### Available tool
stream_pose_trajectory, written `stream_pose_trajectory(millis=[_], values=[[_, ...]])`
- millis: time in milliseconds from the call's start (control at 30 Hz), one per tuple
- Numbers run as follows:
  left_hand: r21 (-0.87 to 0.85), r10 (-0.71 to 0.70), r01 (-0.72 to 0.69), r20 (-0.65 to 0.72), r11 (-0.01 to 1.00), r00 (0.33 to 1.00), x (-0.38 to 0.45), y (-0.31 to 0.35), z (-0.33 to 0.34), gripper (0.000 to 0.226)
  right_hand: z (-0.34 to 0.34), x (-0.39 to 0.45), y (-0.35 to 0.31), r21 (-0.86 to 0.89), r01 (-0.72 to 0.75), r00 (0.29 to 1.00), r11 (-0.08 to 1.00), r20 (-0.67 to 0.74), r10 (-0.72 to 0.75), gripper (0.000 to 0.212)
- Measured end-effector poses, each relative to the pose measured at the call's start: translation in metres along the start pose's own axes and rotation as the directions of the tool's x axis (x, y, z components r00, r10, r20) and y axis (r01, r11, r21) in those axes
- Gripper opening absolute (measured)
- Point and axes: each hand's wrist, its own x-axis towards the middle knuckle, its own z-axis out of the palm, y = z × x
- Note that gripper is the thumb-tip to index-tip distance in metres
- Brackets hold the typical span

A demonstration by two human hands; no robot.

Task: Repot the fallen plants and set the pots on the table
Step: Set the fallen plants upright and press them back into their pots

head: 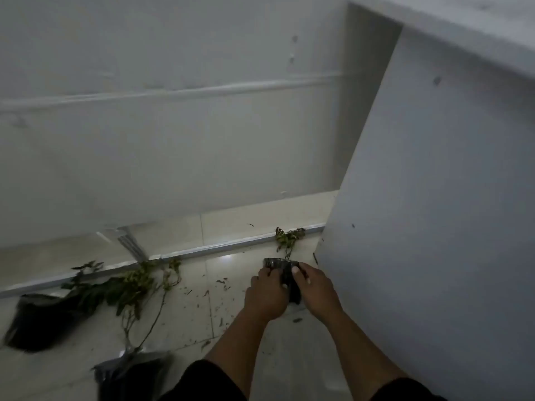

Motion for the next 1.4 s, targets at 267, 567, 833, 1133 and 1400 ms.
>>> stream_pose_trajectory(millis=[267,567,833,1133,1400], values=[[-0.124,-0.017,-0.001,-0.145,0.992,0.989,0.101,-0.059,0.066,0.061,0.062,0.069,0.073,-0.102,-0.059,0.995,0.993,-0.081,0.051,0.059],[-0.542,-0.101,-0.069,-0.277,0.838,0.955,0.127,-0.069,0.088,0.038,0.089,0.088,0.09,0.162,-0.15,0.902,0.975,-0.382,0.202,0.039],[-0.608,-0.105,-0.166,-0.385,0.776,0.917,0.128,-0.076,0.094,0.012,0.089,0.088,0.105,0.556,-0.175,0.873,0.813,-0.294,0.389,0.026],[-0.565,-0.027,-0.213,-0.385,0.797,0.923,0.131,-0.094,0.115,0.056,0.082,0.09,0.109,0.493,0.049,0.949,0.869,-0.294,0.113,0.045],[-0.431,0.209,-0.29,-0.225,0.855,0.952,0.132,-0.101,0.111,0.094,0.082,0.089,0.139,0.061,0.274,0.96,0.96,-0.067,-0.27,0.072]])
